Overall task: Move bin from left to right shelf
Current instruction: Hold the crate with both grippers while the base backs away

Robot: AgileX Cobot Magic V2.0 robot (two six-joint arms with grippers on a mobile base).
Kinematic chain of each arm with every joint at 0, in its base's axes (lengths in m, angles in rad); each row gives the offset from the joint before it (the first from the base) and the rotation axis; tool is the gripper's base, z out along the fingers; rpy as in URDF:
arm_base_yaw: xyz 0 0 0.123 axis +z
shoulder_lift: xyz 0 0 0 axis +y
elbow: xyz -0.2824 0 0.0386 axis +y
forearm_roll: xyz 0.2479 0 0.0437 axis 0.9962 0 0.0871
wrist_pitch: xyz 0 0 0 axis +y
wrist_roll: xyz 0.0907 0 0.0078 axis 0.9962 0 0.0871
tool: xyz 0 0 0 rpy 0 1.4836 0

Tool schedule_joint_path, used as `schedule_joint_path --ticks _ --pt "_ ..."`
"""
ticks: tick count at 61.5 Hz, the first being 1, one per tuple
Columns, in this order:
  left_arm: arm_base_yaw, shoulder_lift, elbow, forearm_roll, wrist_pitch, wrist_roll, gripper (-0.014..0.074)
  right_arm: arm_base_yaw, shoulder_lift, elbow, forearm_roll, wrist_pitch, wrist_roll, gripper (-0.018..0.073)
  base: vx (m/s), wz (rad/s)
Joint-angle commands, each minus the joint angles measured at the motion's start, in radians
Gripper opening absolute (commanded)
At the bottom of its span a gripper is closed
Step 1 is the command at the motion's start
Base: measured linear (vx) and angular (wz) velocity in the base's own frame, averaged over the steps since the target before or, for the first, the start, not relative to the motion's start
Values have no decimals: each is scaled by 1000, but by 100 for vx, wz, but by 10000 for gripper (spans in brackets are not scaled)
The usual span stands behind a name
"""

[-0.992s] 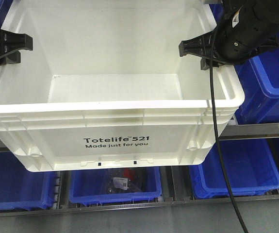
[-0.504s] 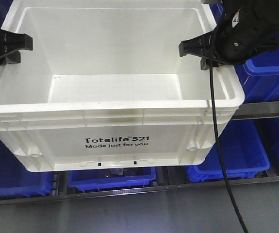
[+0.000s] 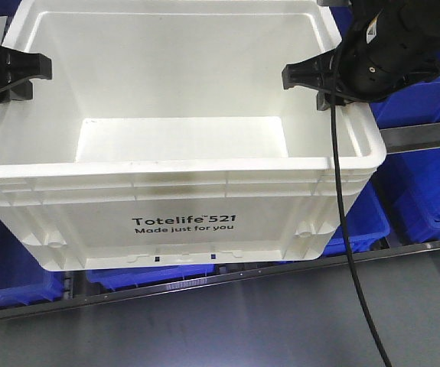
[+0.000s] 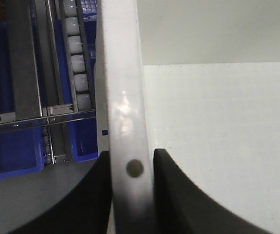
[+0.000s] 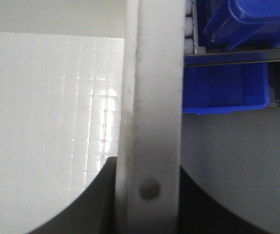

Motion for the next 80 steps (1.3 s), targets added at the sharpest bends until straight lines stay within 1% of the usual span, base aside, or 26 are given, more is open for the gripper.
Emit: schedule_joint_path --ticks 1,80 --pt "0 -47 -40 17 -103 13 148 -7 -55 -36 -72 -80 -8 83 -8 -19" --pt "0 -47 -40 17 -103 13 148 -7 -55 -36 -75 -80 -8 83 -3 -15"
